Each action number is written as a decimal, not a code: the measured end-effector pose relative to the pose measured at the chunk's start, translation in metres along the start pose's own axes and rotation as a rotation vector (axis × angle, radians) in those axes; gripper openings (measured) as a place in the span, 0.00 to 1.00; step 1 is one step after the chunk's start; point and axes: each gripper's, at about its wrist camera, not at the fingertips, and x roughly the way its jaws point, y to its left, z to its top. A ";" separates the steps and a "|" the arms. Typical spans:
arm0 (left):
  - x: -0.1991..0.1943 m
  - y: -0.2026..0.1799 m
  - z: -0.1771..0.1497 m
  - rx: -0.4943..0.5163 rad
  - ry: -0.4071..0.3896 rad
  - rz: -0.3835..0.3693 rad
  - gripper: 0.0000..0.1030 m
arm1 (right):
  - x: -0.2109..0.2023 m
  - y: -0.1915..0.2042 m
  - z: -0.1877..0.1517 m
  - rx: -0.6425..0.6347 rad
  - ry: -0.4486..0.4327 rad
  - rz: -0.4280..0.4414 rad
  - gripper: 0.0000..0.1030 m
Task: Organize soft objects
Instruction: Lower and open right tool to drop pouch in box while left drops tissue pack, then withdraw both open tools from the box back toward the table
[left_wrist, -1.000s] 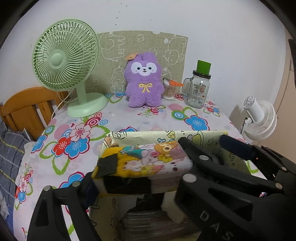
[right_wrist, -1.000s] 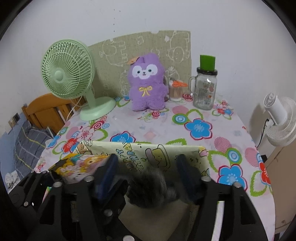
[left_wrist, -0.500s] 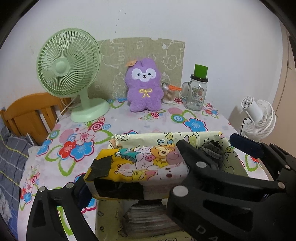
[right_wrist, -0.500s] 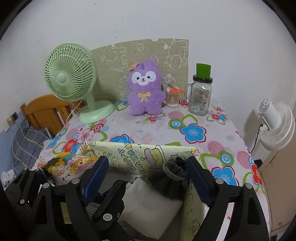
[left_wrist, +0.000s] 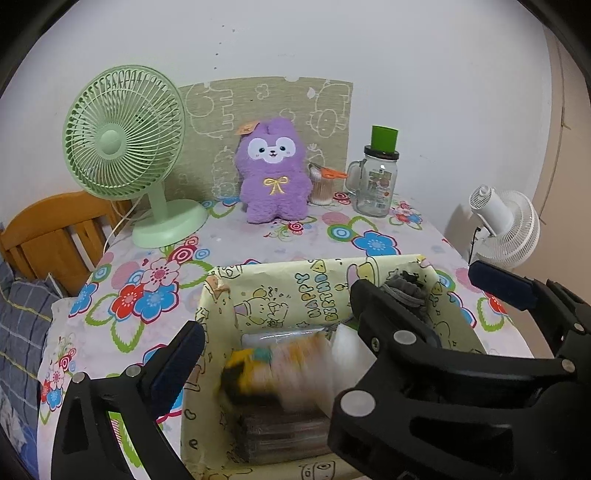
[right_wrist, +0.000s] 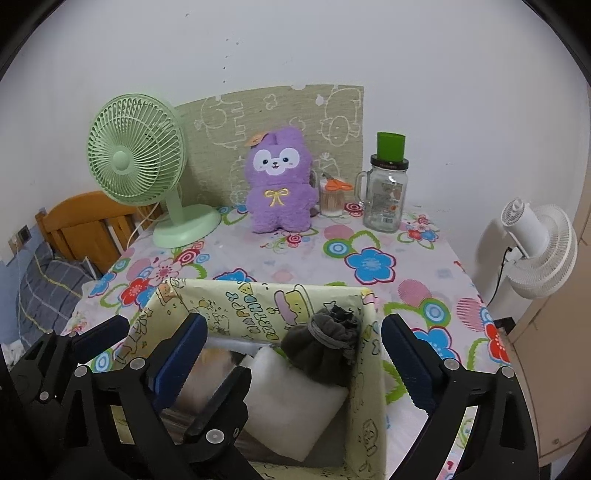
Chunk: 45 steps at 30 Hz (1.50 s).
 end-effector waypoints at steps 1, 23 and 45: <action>-0.001 -0.001 0.000 0.003 0.000 0.000 1.00 | -0.001 -0.001 0.000 0.001 -0.003 -0.006 0.95; -0.043 -0.005 -0.014 0.004 -0.052 0.014 1.00 | -0.043 0.006 -0.015 0.005 -0.045 0.021 0.99; -0.089 0.002 -0.046 -0.006 -0.087 0.003 0.99 | -0.089 0.028 -0.045 -0.013 -0.057 0.032 1.00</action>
